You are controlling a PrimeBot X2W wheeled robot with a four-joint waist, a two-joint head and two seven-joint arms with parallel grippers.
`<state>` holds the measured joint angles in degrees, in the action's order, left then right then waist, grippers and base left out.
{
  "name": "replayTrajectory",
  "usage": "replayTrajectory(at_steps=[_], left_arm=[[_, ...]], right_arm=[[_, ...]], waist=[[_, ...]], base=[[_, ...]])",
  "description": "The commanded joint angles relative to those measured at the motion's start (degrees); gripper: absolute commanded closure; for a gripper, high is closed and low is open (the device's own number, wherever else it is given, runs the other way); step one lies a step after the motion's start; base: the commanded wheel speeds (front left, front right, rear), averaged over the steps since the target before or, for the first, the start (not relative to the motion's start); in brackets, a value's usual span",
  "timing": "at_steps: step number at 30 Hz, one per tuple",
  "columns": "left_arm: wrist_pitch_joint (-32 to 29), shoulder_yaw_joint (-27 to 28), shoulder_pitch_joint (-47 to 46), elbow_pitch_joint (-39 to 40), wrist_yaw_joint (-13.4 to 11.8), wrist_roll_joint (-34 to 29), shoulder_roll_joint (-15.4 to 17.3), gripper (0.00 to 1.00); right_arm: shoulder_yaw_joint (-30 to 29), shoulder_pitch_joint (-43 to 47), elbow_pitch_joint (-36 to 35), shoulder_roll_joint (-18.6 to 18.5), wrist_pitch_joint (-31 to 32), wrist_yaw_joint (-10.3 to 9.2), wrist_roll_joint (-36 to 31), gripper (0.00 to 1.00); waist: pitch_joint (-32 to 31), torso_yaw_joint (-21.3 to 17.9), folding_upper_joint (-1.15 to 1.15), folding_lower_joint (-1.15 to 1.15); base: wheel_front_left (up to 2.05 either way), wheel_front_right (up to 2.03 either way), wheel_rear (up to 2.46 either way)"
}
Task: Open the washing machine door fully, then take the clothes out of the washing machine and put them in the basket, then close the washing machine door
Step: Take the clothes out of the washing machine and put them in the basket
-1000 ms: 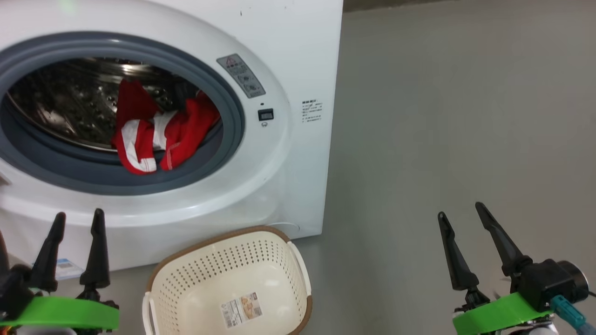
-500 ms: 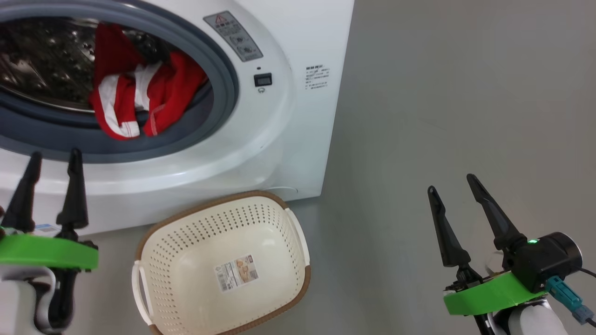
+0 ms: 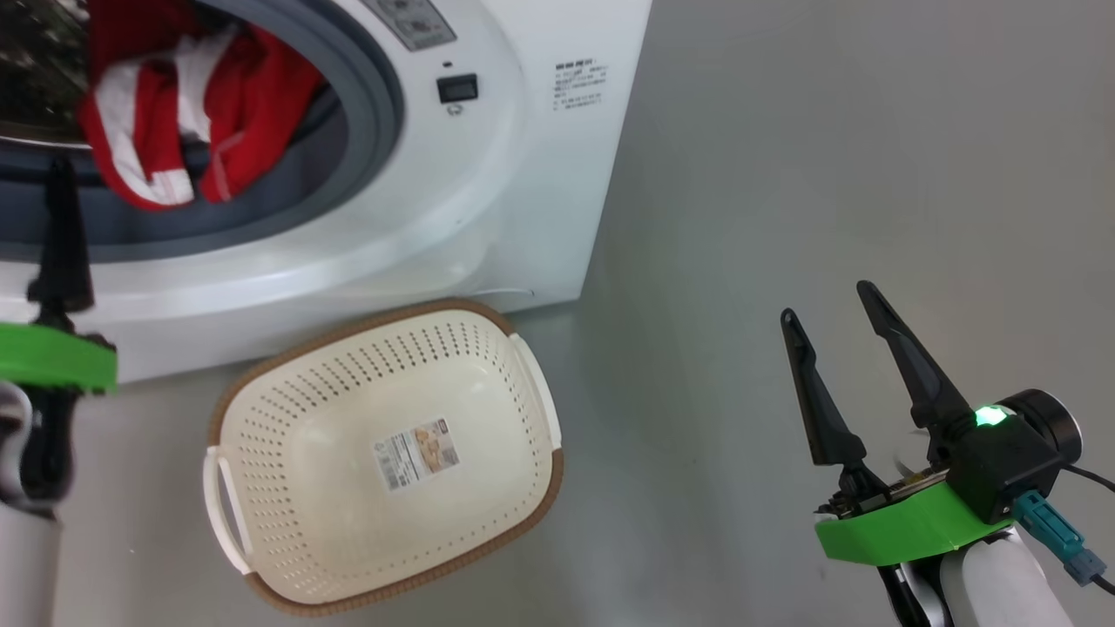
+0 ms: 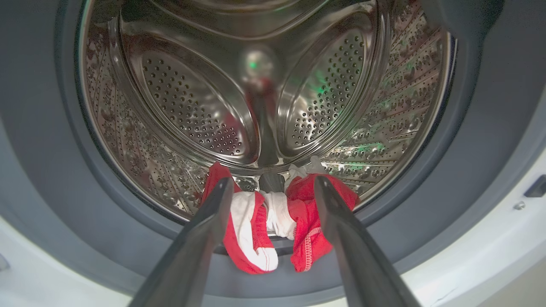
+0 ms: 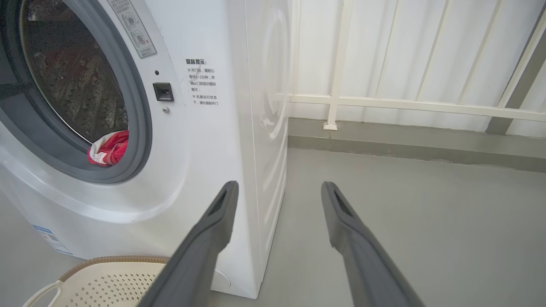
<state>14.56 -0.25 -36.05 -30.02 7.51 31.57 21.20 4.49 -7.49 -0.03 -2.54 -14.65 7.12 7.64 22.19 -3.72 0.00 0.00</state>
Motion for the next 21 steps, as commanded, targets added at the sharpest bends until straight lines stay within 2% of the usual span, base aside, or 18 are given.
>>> replayTrajectory(at_steps=[1,8,15,21], left_arm=[[0.44,0.89,-3.19,-0.53,-0.02,0.99,3.92,0.0],[0.44,-1.84,-8.98,-5.2,-0.02,2.57,6.12,0.0],[0.43,-6.17,-16.26,-12.07,-0.02,5.49,8.07,0.0],[-0.94,-10.27,-21.6,-18.7,-0.02,5.67,10.23,0.0]], right_arm=[[1.62,-1.09,-1.87,-0.33,-0.35,0.36,-0.06,0.0],[2.35,-2.0,-2.33,-0.33,-0.35,0.36,0.08,0.0],[3.04,-2.77,-2.75,-0.33,-0.35,0.36,0.38,0.0],[4.14,-3.61,-3.01,-0.33,-0.35,0.36,1.09,0.0]], waist=[[2.78,-1.11,0.0,0.0],[5.6,-2.18,0.0,0.0],[8.47,-3.19,0.0,0.0],[10.26,-4.37,0.0,0.0]], base=[[0.0,0.0,0.0],[0.0,0.0,0.0],[0.0,0.0,0.0],[0.0,0.0,0.0]])
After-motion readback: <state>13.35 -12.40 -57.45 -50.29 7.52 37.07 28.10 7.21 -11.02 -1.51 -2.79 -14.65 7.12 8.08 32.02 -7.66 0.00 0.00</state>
